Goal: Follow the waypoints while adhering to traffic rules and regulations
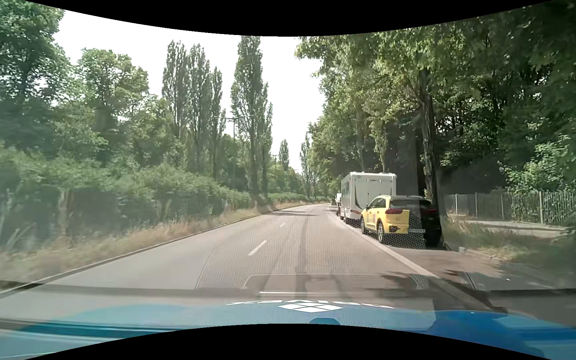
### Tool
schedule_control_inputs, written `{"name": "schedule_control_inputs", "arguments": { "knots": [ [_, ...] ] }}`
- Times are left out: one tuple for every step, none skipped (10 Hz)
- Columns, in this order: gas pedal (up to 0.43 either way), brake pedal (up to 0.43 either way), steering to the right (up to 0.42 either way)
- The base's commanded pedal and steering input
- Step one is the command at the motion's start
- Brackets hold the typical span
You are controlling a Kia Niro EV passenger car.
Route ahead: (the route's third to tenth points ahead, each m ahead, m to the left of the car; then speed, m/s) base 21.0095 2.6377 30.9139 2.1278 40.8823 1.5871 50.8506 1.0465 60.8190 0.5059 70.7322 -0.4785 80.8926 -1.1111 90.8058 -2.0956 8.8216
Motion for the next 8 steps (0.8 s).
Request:
{"name": "schedule_control_inputs", "arguments": {
  "knots": [
    [0.24,0.0,0.019],
    [0.24,0.0,0.015],
    [0.24,0.0,0.012],
    [0.24,0.0,0.011],
    [0.24,0.0,0.011],
    [0.24,0.0,0.011],
    [0.24,0.0,0.01],
    [0.24,0.0,0.009]
  ]
}}
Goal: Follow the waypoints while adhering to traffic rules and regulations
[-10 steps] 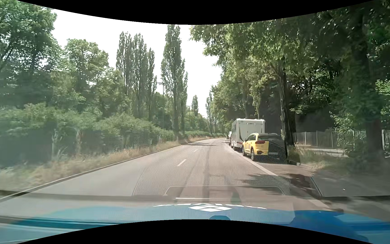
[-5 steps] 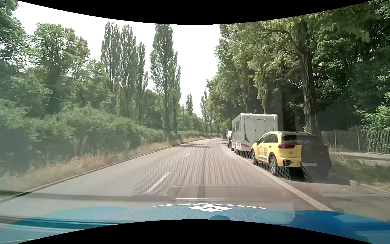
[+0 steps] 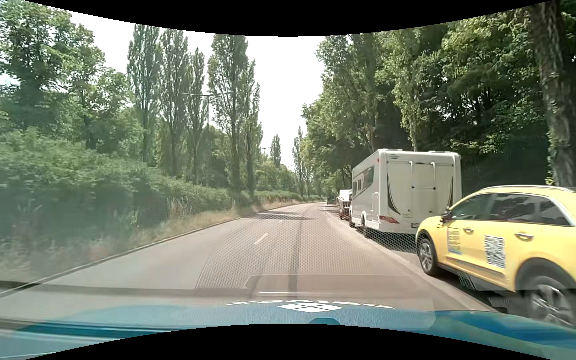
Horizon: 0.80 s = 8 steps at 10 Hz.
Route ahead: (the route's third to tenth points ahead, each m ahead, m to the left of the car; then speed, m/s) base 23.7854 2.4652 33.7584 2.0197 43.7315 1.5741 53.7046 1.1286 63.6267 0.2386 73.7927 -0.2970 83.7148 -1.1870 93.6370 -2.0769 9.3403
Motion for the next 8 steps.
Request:
{"name": "schedule_control_inputs", "arguments": {
  "knots": [
    [0.24,0.0,0.009],
    [0.24,0.0,0.009],
    [0.24,0.0,0.008],
    [0.24,0.0,0.007],
    [0.24,0.0,0.006],
    [0.24,0.0,0.006],
    [0.24,0.0,0.006],
    [0.24,0.0,0.006]
  ]
}}
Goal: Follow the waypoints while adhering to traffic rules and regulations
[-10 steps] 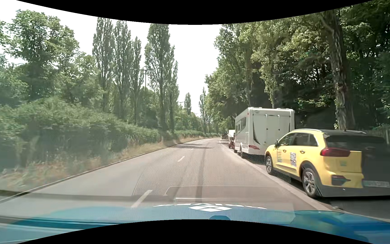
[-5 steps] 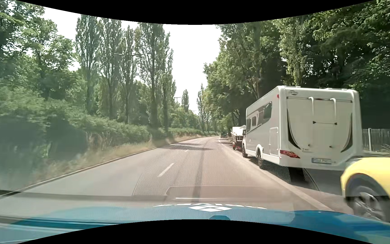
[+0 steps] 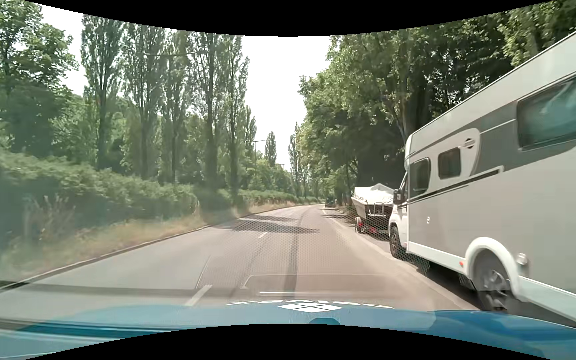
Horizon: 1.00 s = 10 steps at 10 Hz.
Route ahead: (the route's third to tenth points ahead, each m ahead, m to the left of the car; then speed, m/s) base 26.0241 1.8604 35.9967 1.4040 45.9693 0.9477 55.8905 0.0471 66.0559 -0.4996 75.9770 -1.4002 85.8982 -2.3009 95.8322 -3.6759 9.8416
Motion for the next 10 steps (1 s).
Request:
{"name": "schedule_control_inputs", "arguments": {
  "knots": [
    [0.24,0.0,0.006],
    [0.169,0.0,0.006],
    [0.0,0.0,0.006],
    [0.0,0.0,0.006],
    [0.0,0.0,0.006],
    [0.0,0.0,0.006],
    [0.0,0.0,0.005],
    [0.0,0.0,0.006],
    [0.0,0.0,0.006],
    [0.0,0.0,0.006]
  ]
}}
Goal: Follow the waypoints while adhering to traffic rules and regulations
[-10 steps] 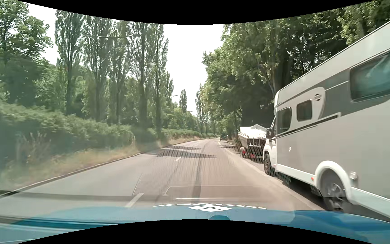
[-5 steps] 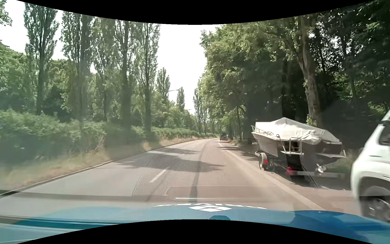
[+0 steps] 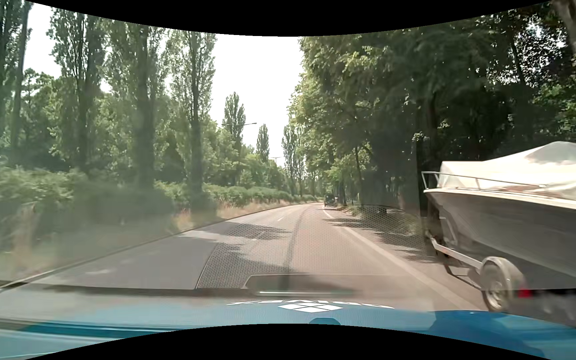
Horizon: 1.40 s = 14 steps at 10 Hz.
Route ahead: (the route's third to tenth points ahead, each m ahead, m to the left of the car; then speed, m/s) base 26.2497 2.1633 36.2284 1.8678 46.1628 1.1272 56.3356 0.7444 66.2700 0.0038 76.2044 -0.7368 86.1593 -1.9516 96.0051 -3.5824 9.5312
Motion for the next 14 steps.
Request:
{"name": "schedule_control_inputs", "arguments": {
  "knots": [
    [0.0,0.0,0.005],
    [0.0,0.0,0.006],
    [0.0,0.0,0.005],
    [0.0,0.0,0.005],
    [0.0,0.0,0.005],
    [0.0,0.0,0.006],
    [0.0,0.0,0.005],
    [0.0,0.0,0.006],
    [0.0,0.0,0.005],
    [0.0,0.0,0.006],
    [0.0,0.0,0.006],
    [0.0,0.0,0.006],
    [0.0,0.0,0.006],
    [0.0,0.0,0.005]
  ]
}}
